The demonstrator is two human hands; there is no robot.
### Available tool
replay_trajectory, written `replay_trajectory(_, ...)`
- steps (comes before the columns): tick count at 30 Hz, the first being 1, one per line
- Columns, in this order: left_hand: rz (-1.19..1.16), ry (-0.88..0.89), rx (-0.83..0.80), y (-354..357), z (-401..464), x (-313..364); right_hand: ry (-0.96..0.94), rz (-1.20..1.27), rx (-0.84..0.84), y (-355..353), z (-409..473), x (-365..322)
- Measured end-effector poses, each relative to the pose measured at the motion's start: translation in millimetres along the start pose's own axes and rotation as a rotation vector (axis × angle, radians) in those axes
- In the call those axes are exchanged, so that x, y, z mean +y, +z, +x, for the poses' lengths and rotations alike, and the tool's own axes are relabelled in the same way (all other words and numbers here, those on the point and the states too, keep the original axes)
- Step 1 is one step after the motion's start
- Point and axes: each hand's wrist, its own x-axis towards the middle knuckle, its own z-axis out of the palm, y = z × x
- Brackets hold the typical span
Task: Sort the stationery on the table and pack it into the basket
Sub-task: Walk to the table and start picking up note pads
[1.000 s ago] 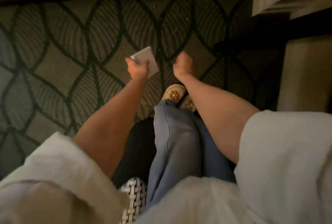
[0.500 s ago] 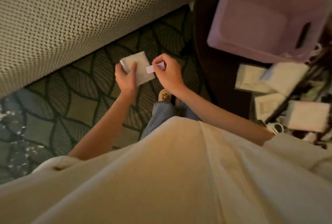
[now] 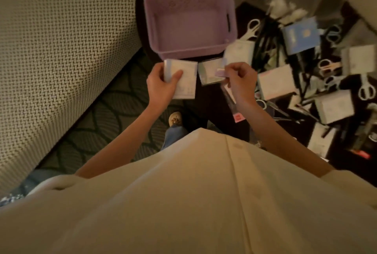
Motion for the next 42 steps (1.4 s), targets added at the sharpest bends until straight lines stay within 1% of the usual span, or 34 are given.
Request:
replay_trajectory(3, -0.005, 0.039, -0.097, 44.9, -8.4, 23.2, 0.035, 0.042, 0.096, -48.6, 3.1, 10.2)
replay_trajectory(6, -0.045, 0.041, -0.178, 90.3, -14.9, 41.1, 0.010, 0.071, 0.176, -87.4, 6.7, 25.6)
replay_trajectory(9, -0.084, 0.061, -0.261, 137.6, -22.1, 52.1, 0.030, 0.138, 0.277, -117.8, 14.8, 48.4)
replay_trajectory(13, -0.127, 0.096, -0.345, 181.3, -30.4, 57.8, 0.027, 0.229, 0.392, -138.0, 28.0, 71.6)
replay_trajectory(16, -0.159, 0.115, -0.338, 202.7, -29.3, 57.3, -0.039, 0.249, 0.455, -146.3, 40.9, 81.6)
replay_trajectory(20, -0.224, 0.092, -0.320, 219.5, -21.2, 58.8, -0.119, 0.259, 0.509, -153.8, 65.6, 95.2)
replay_trajectory(28, -0.299, 0.188, -0.243, 243.6, -10.1, 59.1, -0.309, 0.232, 0.543, -161.7, 93.9, 113.6)
replay_trajectory(32, -0.331, 0.219, -0.201, 249.2, -14.6, 64.1, -0.356, 0.155, 0.520, -176.5, 97.0, 129.0)
replay_trajectory(37, -0.331, 0.191, -0.239, 257.1, -32.5, 66.4, -0.383, -0.109, 0.523, -199.2, 91.7, 151.5)
replay_trajectory(39, -0.311, 0.195, -0.232, 260.0, -41.7, 64.9, -0.385, -0.240, 0.538, -203.4, 86.5, 157.3)
replay_trajectory(42, -0.277, 0.181, -0.213, 261.6, -53.3, 65.0, -0.419, -0.360, 0.527, -206.9, 80.3, 161.5)
